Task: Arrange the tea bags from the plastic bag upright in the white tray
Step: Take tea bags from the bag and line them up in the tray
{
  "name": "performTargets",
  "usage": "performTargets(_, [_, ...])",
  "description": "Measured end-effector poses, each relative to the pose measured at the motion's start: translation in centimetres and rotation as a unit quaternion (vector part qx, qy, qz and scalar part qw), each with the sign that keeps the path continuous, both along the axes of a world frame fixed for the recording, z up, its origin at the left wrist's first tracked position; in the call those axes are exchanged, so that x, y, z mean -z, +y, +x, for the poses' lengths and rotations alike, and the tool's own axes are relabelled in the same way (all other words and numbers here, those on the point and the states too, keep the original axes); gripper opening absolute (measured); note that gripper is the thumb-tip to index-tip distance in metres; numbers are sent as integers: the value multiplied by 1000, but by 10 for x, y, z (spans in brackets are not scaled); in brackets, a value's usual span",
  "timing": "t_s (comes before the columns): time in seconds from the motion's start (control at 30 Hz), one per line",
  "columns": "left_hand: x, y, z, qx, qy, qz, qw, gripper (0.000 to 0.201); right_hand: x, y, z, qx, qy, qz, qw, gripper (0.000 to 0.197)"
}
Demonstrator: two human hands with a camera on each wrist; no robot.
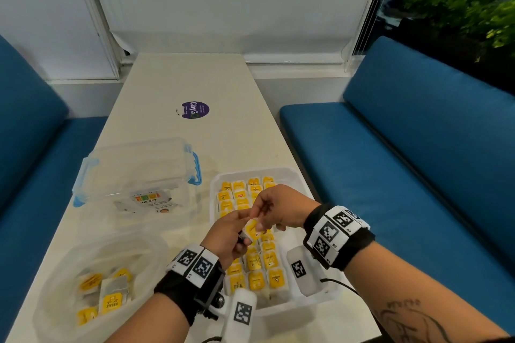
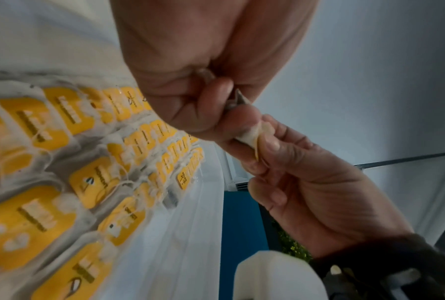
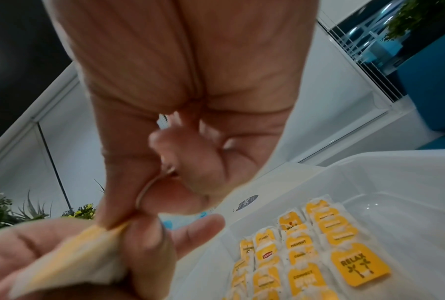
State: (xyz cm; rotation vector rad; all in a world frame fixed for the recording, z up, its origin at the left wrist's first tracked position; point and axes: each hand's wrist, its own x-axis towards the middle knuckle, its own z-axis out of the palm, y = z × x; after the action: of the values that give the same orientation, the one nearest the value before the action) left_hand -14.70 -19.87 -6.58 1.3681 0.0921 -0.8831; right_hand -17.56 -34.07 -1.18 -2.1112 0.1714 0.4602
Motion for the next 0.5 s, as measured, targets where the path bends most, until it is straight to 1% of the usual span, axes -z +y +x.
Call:
performTargets(0.1, [3,0,3,-8,-3,17,1000,24,0,-1,-1,-3,-11,-14,1000,21])
performTargets(0.17, [3,1,5,-7,-13,32,999,24,-1,-2,-2,-3,-21,-16,1000,21])
performTargets(0.2, [2,2,6,-3,-21,43,999,22,0,-4,-2,2,-28,-2,1000,22])
performTargets(0.27, [0,5,7,14,-56,73,996,18,0,-8,0,33,-41,45,998,24])
performTargets(0.3, [-1,6,8,21,-88,94,991,17,0,-11,2,55,-48,49,996,25])
performTargets(0.33, [0,8,9,23,-129,116,985,18,0,-13,4,75,-58,30,995,27])
performTargets(0.4, [2,11,10,23,-226,162,960,22,0,-19,7,103,-69,-55,991,27])
performTargets(0.43, [3,12,11,29,-273,190,943,25,0,-21,8,112,-62,-88,988,23])
performTargets(0.5, [6,17,13,56,-346,252,902,31,1,-25,10,119,-22,-120,985,13])
